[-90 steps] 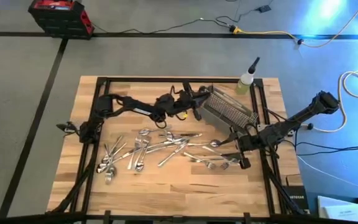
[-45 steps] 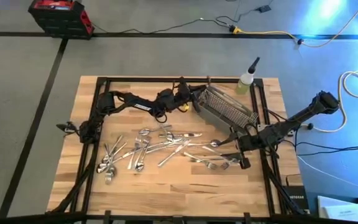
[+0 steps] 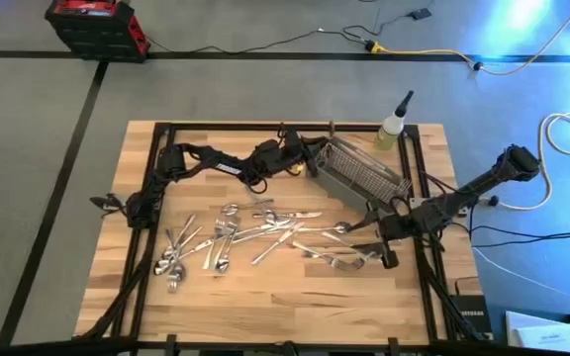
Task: Sort silverware
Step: Put the silver spoon into the gray silverware organizer
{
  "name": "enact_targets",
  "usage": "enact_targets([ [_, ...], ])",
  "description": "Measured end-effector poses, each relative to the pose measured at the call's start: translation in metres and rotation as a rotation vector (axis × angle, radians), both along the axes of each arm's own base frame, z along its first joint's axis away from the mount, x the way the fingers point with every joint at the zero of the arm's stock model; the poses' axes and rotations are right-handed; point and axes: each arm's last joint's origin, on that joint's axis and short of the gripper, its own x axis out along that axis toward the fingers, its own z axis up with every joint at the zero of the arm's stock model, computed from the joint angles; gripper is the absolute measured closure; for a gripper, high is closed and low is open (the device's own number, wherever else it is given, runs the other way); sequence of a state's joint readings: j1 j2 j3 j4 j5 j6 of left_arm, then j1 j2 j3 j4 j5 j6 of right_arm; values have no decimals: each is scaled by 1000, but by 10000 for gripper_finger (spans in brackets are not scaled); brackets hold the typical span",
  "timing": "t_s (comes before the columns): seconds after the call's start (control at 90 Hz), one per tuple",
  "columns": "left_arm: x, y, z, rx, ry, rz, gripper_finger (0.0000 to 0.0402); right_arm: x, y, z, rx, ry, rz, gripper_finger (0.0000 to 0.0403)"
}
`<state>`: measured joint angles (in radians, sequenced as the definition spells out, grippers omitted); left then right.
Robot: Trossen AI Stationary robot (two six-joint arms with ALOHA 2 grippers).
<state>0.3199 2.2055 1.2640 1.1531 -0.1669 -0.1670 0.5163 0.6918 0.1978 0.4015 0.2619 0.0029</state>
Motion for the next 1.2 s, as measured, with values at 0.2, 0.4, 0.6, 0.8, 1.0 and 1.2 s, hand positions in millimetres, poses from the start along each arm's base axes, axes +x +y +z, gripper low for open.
enact_targets([
  [0.2, 0, 0, 0, 7, 10, 2, 301, 0, 0, 0, 0, 0, 0, 210],
  [0.4, 0, -1, 1, 20, 4, -24, 243, 0, 0, 0, 6, 2, 0, 210],
  [0.6, -4, 1, 19, 52, -58, -77, 217, 0, 0, -2, 16, 28, -3, 210],
  [0.8, -29, -17, 39, 177, -28, -361, 215, -1, 0, -5, 56, 59, -7, 210],
  [1.0, -80, -53, 42, 178, 157, -609, 215, -2, -1, -16, 91, 101, -17, 210],
  [1.2, -109, -80, 7, 187, 641, -433, 215, 1, 0, -21, 92, 116, -35, 210],
])
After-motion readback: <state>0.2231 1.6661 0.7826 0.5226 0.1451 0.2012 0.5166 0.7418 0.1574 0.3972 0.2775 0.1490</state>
